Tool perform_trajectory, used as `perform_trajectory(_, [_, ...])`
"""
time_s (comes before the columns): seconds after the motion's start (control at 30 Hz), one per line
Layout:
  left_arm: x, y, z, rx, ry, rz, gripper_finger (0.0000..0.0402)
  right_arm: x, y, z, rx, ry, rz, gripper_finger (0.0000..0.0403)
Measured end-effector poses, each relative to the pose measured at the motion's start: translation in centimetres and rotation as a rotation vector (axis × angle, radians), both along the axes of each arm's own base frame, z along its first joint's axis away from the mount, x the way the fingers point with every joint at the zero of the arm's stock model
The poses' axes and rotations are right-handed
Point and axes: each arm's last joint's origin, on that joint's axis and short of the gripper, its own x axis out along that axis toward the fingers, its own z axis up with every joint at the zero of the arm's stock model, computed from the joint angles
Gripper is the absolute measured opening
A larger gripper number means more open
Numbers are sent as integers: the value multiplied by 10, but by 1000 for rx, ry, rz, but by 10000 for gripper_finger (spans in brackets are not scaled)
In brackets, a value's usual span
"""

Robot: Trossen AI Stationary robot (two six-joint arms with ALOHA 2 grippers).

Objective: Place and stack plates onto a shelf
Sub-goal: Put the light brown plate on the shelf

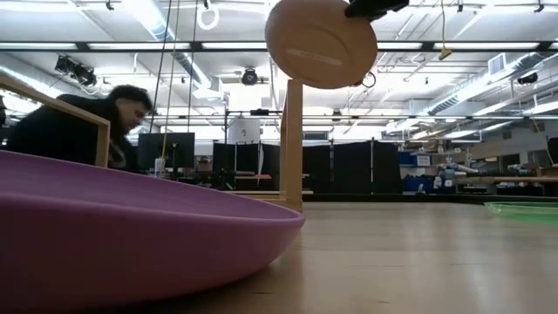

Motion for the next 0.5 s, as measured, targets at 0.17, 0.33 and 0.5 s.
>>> perform_trajectory(0.17, [13, -9, -5, 74, 4, -79, 164, 9, 11, -8, 20, 26, 69, 16])
perform_trajectory(0.33, [26, -20, -17, 118, 56, -155, 164, 19, 18, -16, 22, 53, 98, 16])
perform_trajectory(0.5, [35, -30, -28, 108, 98, -211, 164, 21, 22, -17, 21, 46, 111, 16])
